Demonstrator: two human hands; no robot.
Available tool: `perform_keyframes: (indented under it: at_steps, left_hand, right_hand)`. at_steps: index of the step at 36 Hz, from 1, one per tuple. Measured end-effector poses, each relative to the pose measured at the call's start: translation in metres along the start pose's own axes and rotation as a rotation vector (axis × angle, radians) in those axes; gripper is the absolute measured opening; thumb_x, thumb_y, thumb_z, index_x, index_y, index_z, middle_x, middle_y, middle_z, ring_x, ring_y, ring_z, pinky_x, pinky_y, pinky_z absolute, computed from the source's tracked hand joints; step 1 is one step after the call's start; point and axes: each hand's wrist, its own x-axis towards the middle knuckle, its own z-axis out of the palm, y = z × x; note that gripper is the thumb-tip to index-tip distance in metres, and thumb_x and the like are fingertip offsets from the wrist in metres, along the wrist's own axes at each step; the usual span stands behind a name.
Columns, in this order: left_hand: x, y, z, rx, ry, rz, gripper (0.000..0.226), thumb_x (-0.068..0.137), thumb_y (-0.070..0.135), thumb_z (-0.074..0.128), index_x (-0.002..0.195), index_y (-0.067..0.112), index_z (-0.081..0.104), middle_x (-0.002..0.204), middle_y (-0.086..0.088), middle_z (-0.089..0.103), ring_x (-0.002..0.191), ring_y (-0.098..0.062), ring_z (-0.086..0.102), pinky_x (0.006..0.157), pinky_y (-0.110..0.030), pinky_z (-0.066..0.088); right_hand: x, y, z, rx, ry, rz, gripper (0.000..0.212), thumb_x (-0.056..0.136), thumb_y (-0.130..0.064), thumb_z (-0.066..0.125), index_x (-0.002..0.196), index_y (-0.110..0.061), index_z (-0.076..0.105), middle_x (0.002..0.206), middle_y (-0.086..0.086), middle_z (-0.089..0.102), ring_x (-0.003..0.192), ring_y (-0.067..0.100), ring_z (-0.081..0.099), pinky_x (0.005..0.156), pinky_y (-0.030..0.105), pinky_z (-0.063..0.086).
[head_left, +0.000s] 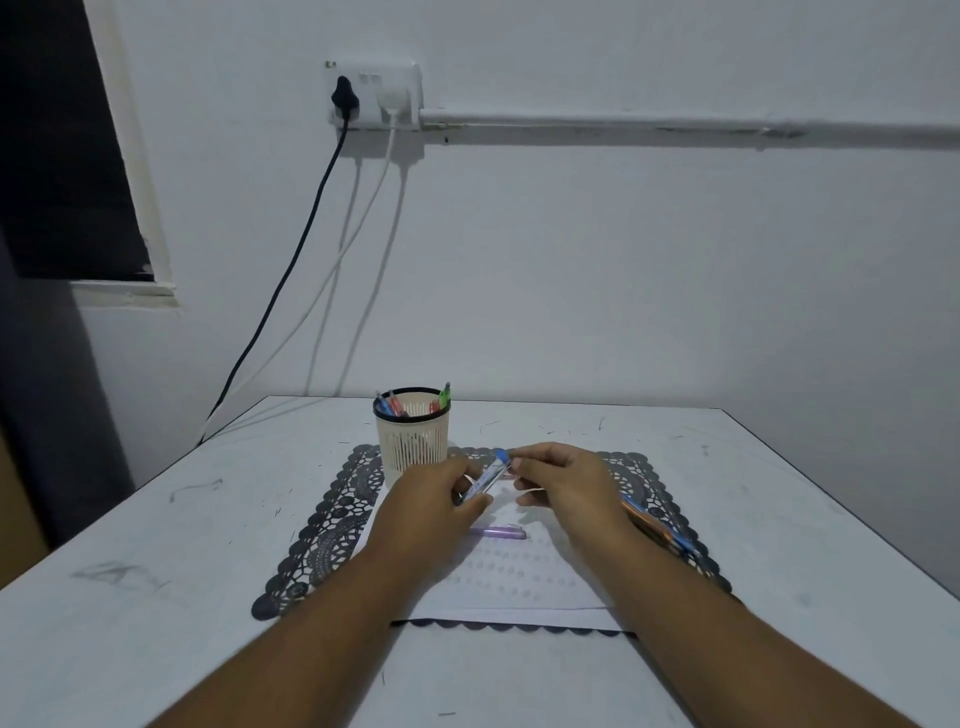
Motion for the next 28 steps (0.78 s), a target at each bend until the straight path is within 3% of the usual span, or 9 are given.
perform_keyframes:
  at_steps: [16, 28]
  left_hand:
    - [-0.0028, 0.0022, -0.0005, -0.037, -0.002, -0.005, 0.020, 0.088, 0.030, 0.075, 0.106, 0.036, 0.069, 0.083, 0.016, 0.070, 0.076, -0.001, 0.064, 0.069, -0.035, 0.058]
    - [-0.0028, 0.0033, -0.0022, 0.004, 0.001, -0.009, 0.018, 0.090, 0.030, 0.074, 0.108, 0.033, 0.071, 0.086, 0.014, 0.070, 0.077, -0.001, 0.063, 0.069, -0.031, 0.057]
  right_hand:
    - [-0.0075, -0.0068, 0.0018, 0.027, 0.009, -0.055, 0.011, 0.093, -0.007, 0.073, 0.096, -0.011, 0.083, 0.088, 0.011, 0.079, 0.074, 0.018, 0.069, 0.060, 0.037, 0.058]
    - [-0.0061, -0.0070, 0.0020, 0.040, 0.043, -0.068, 0.012, 0.096, -0.004, 0.067, 0.096, -0.007, 0.079, 0.089, 0.011, 0.079, 0.073, 0.018, 0.067, 0.052, 0.030, 0.052]
